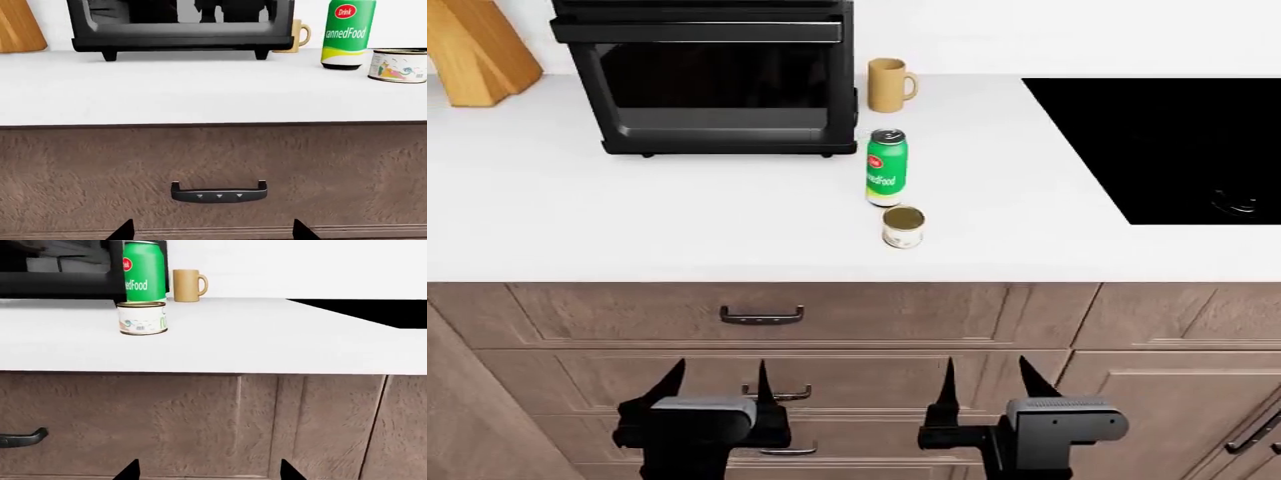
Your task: Pick the cans from the counter and place them in their designated side in the cabinet.
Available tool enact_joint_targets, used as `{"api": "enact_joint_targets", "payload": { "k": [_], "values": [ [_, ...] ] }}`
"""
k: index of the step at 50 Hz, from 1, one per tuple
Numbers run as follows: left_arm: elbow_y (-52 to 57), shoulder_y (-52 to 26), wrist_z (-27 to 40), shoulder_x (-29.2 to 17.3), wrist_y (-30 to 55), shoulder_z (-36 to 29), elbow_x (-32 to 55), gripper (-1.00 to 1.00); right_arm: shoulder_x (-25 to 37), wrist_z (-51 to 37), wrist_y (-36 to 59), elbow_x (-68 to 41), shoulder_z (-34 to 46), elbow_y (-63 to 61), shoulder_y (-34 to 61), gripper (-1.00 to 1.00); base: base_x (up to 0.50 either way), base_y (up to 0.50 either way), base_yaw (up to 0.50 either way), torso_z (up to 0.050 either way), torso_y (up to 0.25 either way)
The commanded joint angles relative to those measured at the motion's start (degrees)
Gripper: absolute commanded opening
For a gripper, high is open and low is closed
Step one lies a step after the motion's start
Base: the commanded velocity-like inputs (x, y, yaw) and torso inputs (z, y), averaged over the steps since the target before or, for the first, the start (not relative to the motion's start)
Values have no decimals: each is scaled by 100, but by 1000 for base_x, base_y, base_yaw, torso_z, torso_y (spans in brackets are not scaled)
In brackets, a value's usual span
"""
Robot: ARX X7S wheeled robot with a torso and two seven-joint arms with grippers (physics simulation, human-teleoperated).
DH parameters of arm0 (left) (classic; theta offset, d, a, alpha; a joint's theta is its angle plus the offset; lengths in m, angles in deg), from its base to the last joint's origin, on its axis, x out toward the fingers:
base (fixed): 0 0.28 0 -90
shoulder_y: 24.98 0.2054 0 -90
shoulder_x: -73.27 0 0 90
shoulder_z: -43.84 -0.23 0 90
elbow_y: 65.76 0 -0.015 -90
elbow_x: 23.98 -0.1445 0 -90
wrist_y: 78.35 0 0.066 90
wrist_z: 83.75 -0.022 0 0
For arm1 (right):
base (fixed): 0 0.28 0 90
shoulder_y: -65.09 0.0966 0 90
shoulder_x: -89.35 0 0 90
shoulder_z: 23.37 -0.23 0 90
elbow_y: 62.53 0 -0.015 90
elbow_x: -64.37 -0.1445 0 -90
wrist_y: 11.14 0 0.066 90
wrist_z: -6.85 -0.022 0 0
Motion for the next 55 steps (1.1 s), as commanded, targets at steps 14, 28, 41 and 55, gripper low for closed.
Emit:
{"api": "enact_joint_targets", "payload": {
  "k": [14,28,41,55],
  "values": [
    [-60,-60,280,-119,4,-186,-76,100,107,-125,158,-195,127,64,109,100,0,214,0,0,0],
    [3032,-228,572,-388,2523,-147,145,100,450,-562,3193,-778,-8,-2976,477,100,0,0,0,0,0],
    [5213,-1246,913,-360,5561,-75,667,100,436,-1145,6224,-1986,-693,-5162,1502,100,0,0,0,0,0],
    [6030,-392,1928,-1203,5054,-486,1436,100,1671,-2889,5692,-4051,-597,-5964,752,100,0,0,0,0,0]
  ]
}}
